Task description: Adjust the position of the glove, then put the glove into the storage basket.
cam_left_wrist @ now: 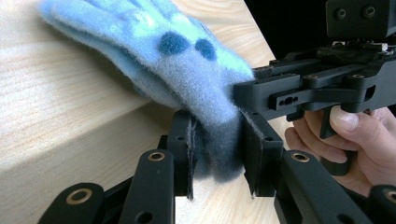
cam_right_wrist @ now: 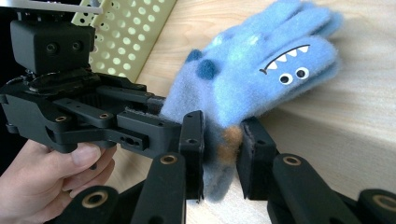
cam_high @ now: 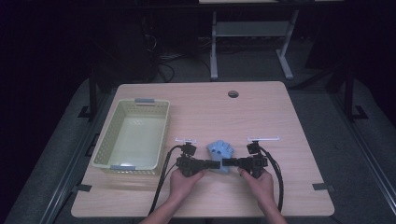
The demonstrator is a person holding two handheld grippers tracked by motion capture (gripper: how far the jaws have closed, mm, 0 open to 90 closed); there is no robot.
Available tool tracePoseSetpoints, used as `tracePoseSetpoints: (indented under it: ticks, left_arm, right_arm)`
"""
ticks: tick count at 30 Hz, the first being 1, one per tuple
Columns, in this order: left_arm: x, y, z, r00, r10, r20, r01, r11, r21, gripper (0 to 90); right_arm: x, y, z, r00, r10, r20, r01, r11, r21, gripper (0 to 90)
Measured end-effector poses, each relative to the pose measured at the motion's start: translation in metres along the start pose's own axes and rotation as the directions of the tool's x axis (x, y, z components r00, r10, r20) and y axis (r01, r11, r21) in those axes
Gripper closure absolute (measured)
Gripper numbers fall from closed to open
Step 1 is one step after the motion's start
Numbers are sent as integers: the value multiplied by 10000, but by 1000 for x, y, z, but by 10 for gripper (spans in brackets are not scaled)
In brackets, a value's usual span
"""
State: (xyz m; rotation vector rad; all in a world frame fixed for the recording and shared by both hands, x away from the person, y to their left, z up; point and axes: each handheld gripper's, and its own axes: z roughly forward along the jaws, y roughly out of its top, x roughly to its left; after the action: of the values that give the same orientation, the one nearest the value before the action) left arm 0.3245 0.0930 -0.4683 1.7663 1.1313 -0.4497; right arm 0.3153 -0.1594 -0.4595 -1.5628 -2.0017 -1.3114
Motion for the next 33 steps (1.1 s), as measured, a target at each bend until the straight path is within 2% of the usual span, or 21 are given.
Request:
tracePoseSetpoints:
  ticks: [12,31,33]
  left_arm:
    - [-7,8,-9,9992,392,21,-392,9992,-37,669]
    - [-11,11,-19,9981,607,110,-605,9980,-168,667]
    - [-12,12,-19,9985,534,90,-532,9984,-204,667]
  right_arm:
    - [11,8,-6,9997,-236,-95,235,9997,-106,739]
    - [23,14,-7,9985,-538,38,538,9985,-65,739]
    - [24,15,-7,9986,-522,28,522,9986,-90,739]
